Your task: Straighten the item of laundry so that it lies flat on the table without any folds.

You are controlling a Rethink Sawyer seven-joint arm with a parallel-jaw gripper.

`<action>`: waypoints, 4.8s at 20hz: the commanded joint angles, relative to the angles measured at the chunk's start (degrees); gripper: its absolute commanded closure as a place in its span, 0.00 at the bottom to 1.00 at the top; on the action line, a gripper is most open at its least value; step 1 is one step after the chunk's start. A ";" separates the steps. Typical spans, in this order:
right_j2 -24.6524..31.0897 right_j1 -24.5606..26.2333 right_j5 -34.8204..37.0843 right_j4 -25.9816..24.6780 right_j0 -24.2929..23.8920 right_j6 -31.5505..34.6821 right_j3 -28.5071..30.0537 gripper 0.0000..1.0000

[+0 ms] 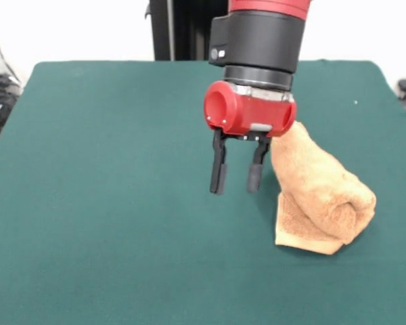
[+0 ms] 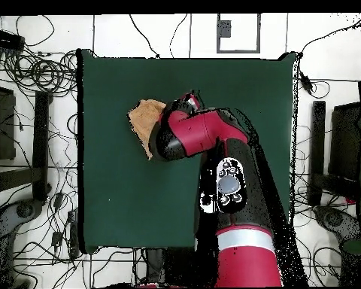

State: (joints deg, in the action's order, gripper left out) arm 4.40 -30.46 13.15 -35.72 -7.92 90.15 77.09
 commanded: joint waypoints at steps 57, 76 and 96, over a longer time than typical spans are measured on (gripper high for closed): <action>20.14 28.84 58.30 17.75 -1.20 -9.10 -46.39 0.00; 22.40 32.51 73.31 18.64 0.26 -7.75 -53.54 0.00; 23.27 32.82 72.29 19.06 0.17 -8.29 -52.67 0.00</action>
State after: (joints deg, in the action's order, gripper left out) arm 22.50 2.34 84.26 -17.17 -9.41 90.15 21.30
